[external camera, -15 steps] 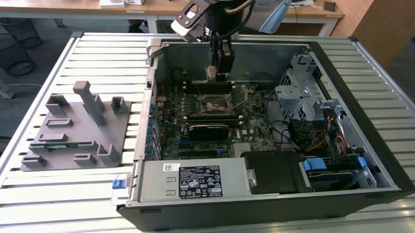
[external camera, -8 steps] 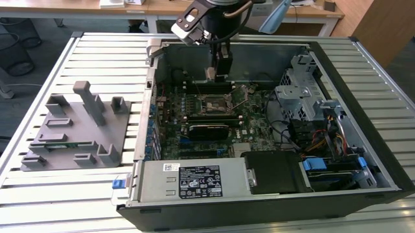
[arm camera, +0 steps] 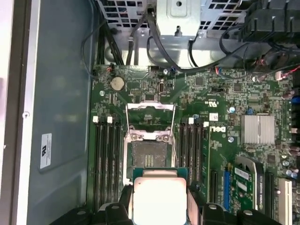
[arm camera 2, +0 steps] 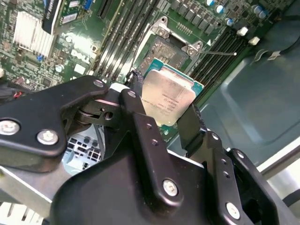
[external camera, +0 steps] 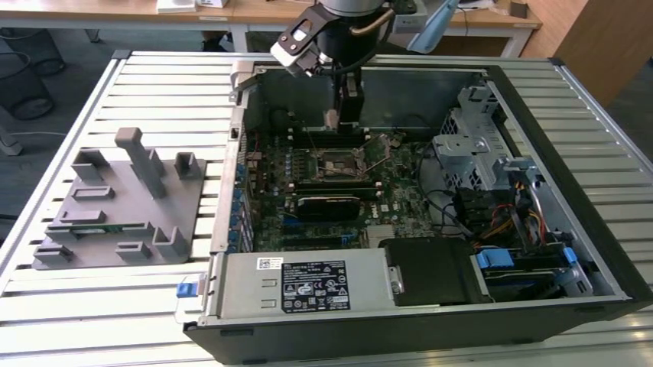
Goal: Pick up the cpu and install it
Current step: 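Place the cpu into insertion slot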
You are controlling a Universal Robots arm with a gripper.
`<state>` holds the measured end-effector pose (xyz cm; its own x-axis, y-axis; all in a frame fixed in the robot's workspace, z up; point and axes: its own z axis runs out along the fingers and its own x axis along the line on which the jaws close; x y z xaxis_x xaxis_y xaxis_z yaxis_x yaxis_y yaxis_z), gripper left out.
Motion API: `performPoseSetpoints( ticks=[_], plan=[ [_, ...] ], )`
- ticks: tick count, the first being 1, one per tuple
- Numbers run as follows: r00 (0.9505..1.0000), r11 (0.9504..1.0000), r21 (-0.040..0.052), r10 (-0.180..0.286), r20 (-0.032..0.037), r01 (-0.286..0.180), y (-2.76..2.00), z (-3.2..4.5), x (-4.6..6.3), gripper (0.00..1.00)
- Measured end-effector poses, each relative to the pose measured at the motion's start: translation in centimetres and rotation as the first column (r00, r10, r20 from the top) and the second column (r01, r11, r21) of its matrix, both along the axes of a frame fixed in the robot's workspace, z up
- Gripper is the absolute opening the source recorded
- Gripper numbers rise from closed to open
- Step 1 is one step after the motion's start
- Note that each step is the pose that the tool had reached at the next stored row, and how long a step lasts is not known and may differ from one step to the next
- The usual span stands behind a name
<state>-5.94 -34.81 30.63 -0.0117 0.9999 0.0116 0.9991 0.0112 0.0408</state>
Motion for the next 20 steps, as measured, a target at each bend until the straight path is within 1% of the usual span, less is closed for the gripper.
performPoseSetpoints(
  ticks=[7,10,11,20],
  plan=[
    [1.0,1.0,0.0001,0.002,0.0,-0.002,0.09,-1.1,0.2,0.54],
    [0.9999,0.9999,0.0001,0.016,0.0001,-0.016,0.09,-1.58,0.4,0.54],
    [0.9997,0.9997,0.0002,0.024,0.0,-0.024,0.11,-2.46,0.6,0.54],
    [0.9997,0.9997,0.0002,0.024,0.0001,-0.024,0.25,-3.99,0.6,0.54]
  ],
)
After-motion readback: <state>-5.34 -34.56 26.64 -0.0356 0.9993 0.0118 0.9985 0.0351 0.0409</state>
